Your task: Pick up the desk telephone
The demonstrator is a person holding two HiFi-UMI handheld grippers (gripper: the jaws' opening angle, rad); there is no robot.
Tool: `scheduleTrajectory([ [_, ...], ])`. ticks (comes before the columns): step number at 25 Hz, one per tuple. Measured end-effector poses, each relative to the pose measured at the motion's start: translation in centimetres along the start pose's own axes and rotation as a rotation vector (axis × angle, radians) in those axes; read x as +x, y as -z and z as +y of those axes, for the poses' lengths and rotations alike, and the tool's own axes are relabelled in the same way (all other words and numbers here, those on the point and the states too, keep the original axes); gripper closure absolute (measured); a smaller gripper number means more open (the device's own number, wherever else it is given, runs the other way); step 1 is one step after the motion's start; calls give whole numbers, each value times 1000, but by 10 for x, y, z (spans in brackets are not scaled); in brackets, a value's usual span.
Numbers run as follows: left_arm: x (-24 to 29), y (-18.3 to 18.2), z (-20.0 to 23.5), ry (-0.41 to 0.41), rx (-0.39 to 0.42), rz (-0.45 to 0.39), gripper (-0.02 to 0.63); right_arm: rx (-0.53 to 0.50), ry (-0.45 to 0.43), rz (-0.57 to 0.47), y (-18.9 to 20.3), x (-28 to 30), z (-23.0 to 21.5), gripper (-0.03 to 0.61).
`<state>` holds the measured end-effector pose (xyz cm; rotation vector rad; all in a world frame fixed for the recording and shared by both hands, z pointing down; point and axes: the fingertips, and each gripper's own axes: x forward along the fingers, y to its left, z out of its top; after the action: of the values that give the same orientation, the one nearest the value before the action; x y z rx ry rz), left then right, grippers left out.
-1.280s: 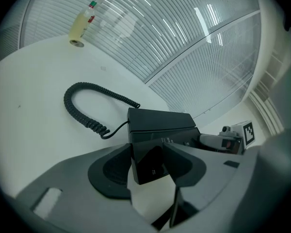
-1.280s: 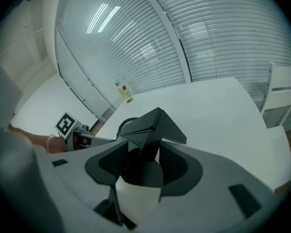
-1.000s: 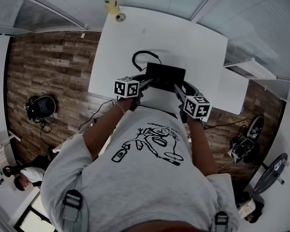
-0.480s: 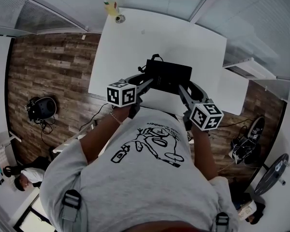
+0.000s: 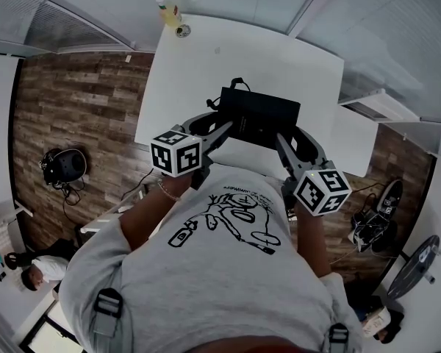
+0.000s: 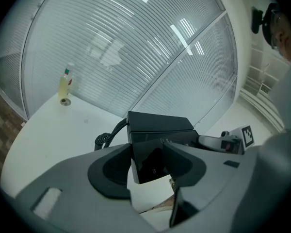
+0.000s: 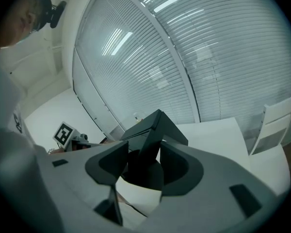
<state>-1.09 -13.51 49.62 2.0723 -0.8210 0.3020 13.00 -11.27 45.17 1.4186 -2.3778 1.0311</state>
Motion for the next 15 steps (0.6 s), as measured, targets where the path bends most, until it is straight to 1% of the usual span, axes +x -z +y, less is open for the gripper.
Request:
scheduleTrajectory([
  [5, -3, -9, -4, 3, 17, -14, 422, -3, -1, -19, -8, -2, 3, 394],
  [15, -2, -13, -4, 18, 16, -22, 422, 1, 3, -34, -12, -2, 3, 396],
])
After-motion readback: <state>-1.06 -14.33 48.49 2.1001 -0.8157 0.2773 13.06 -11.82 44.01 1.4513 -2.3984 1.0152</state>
